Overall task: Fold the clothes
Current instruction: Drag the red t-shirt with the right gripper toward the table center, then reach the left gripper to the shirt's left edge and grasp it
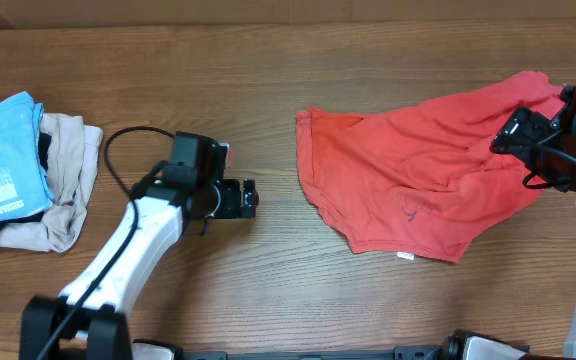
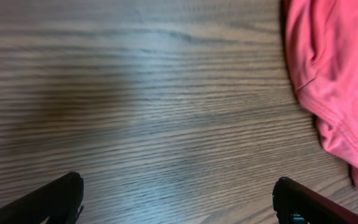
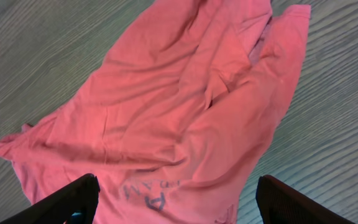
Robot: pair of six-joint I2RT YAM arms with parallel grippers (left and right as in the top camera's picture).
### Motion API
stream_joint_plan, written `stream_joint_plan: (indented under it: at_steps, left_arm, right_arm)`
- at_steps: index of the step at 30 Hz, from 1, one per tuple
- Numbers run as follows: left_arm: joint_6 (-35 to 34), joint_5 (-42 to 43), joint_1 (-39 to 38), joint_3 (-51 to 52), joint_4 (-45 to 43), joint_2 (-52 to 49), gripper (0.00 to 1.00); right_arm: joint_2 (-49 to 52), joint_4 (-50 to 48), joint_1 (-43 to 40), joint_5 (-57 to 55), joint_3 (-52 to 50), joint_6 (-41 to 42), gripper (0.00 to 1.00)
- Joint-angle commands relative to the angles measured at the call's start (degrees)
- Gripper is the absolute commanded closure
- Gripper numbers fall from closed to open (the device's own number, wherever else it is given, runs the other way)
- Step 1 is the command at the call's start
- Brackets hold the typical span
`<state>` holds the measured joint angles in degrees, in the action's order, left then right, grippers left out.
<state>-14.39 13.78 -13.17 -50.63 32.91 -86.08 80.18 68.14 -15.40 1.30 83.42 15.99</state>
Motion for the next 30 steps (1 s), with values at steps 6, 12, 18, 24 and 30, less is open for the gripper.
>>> stream_joint_plan:
  at_steps: [6, 12, 18, 24, 30]
  left_arm:
    - [-3.9, 1.5, -2.9, -1.2, -3.0, -8.4, 0.0]
    - [-3.9, 2.9, -4.3, -1.2, -5.6, -12.5, 0.0]
    - [-6.5, 4.2, -5.6, -1.2, -7.8, -15.5, 0.0]
    - [-5.9, 7.4, -6.4, -1.2, -11.0, -16.9, 0.0]
    - [-4.7, 9.6, -6.3, -1.7, -15.7, -16.9, 0.0]
  right_arm:
    - [-0.8, -0.9, -0.1, 0.8, -0.9, -0.6, 0.15]
    - [-0.6, -1.0, 0.0, 1.7, -0.9, -0.6, 0.15]
    - [-0.3, -1.0, 0.0, 1.9, -0.9, -0.6, 0.15]
    - [-0.2, -1.0, 0.0, 2.0, -0.9, -0.6, 0.15]
    - [0.1, -1.5, 0.0, 2.9, -0.9, -0.6, 0.15]
